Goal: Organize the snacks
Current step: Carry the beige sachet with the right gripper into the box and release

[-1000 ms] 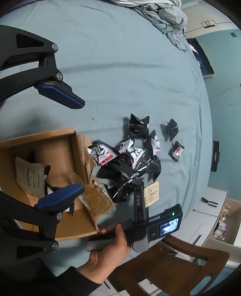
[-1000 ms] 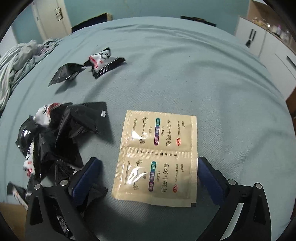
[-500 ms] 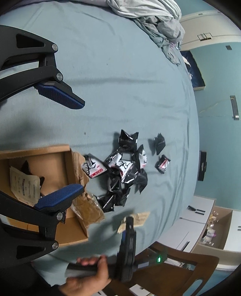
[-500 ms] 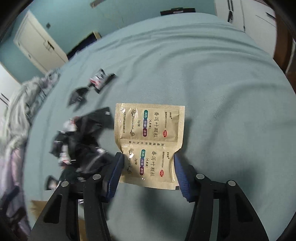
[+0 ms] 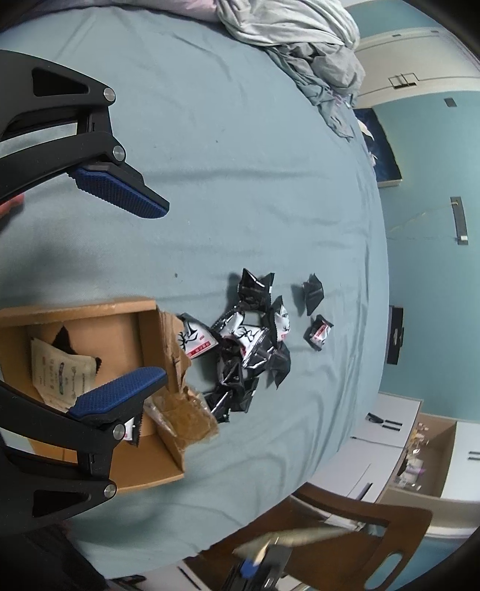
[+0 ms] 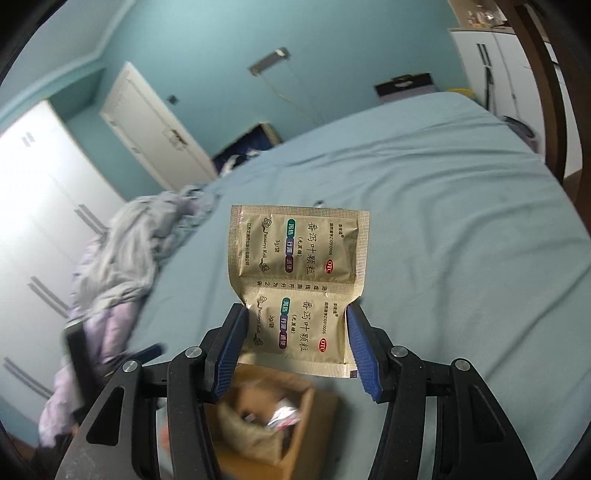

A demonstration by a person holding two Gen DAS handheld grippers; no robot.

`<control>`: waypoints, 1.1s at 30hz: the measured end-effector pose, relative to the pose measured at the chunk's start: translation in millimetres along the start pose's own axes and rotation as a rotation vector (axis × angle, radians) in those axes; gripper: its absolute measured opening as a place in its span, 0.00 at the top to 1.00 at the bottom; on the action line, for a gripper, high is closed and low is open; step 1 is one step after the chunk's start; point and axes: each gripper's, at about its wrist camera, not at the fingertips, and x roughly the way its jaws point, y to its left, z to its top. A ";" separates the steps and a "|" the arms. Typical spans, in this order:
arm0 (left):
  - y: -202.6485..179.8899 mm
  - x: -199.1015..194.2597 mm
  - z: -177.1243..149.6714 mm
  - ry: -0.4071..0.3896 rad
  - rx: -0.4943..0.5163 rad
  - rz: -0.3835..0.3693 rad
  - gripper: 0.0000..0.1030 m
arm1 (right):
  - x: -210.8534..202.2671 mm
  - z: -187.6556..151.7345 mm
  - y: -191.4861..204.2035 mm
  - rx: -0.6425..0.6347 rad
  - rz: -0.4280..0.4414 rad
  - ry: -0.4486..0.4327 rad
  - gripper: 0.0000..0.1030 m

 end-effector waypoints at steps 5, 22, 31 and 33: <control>-4.2 -3.0 -4.6 0.003 0.019 0.011 0.19 | -23.1 -31.5 8.3 -0.005 0.076 0.019 0.48; 5.7 4.2 -3.1 0.033 -0.013 0.013 0.19 | 71.3 -38.6 33.0 -0.063 -0.047 0.345 0.19; -1.7 8.5 -3.9 0.048 0.014 0.015 0.18 | 79.6 -43.8 63.1 -0.130 -0.332 0.222 0.19; -3.3 8.9 -5.6 0.053 0.023 0.023 0.18 | 70.6 -43.9 69.1 -0.163 -0.406 0.153 0.19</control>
